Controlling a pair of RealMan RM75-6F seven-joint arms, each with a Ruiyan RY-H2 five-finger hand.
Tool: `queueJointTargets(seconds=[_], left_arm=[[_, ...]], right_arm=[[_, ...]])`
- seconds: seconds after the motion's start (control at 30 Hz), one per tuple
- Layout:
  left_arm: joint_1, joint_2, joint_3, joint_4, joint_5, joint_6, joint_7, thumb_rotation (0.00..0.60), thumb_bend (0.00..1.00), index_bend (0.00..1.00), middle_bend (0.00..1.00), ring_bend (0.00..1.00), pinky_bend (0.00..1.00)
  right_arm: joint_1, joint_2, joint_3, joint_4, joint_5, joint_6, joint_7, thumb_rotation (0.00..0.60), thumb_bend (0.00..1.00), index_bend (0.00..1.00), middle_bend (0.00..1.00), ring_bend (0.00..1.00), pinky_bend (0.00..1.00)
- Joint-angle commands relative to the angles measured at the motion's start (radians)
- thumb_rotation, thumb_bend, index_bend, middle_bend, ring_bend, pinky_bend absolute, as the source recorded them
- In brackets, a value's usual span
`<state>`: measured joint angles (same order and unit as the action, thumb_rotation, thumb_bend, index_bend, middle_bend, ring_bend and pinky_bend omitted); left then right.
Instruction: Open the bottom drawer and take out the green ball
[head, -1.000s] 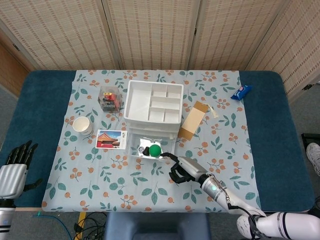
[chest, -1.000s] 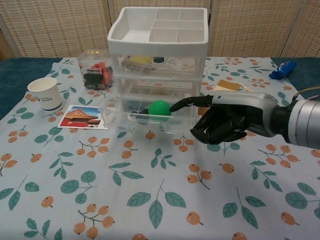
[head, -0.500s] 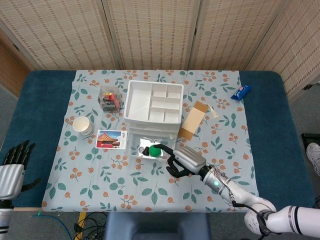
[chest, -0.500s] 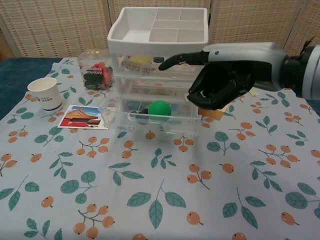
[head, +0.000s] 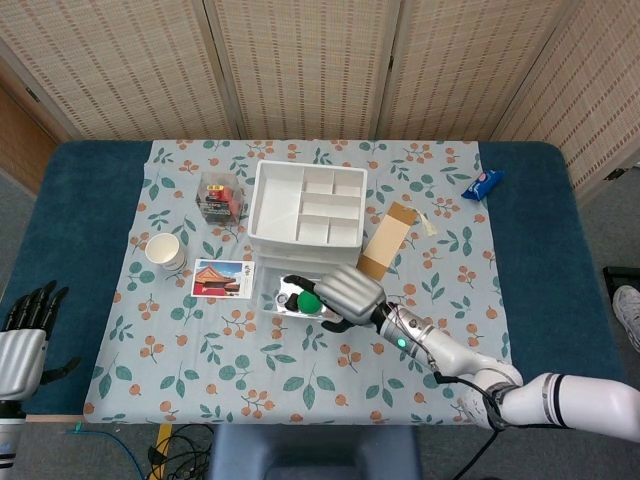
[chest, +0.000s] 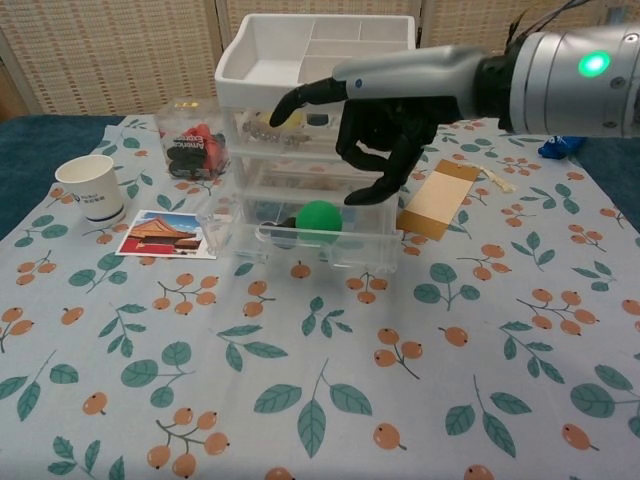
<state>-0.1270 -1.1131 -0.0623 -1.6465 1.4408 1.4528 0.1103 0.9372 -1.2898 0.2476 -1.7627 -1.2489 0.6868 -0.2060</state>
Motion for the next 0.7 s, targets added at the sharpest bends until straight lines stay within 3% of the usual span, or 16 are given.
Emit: queueJointTargets(seconds=[0.03, 0.3, 0.7], left_arm=[[0.001, -0.001, 0.0, 0.002, -0.001, 0.001, -0.002, 0.6, 0.13, 0.0, 0.0, 0.03, 0.07], [0.002, 0.0, -0.002, 0.004, -0.001, 0.003, -0.008, 0.6, 0.13, 0.0, 0.0, 0.03, 0.07], [0.007, -0.004, -0.001, 0.011, -0.003, 0.005, -0.017, 0.6, 0.13, 0.0, 0.0, 0.03, 0.07]], right_arm=[[0.043, -0.046, -0.012, 0.051, 0.027, 0.021, -0.087, 0.6, 0.25, 0.11, 0.86, 0.96, 1.0], [0.091, -0.1, -0.034, 0.119, 0.059, 0.044, -0.213, 0.6, 0.23, 0.2, 0.93, 1.0, 1.0], [0.136, -0.114, -0.078, 0.161, 0.13, 0.021, -0.3, 0.6, 0.23, 0.22, 0.93, 1.0, 1.0]])
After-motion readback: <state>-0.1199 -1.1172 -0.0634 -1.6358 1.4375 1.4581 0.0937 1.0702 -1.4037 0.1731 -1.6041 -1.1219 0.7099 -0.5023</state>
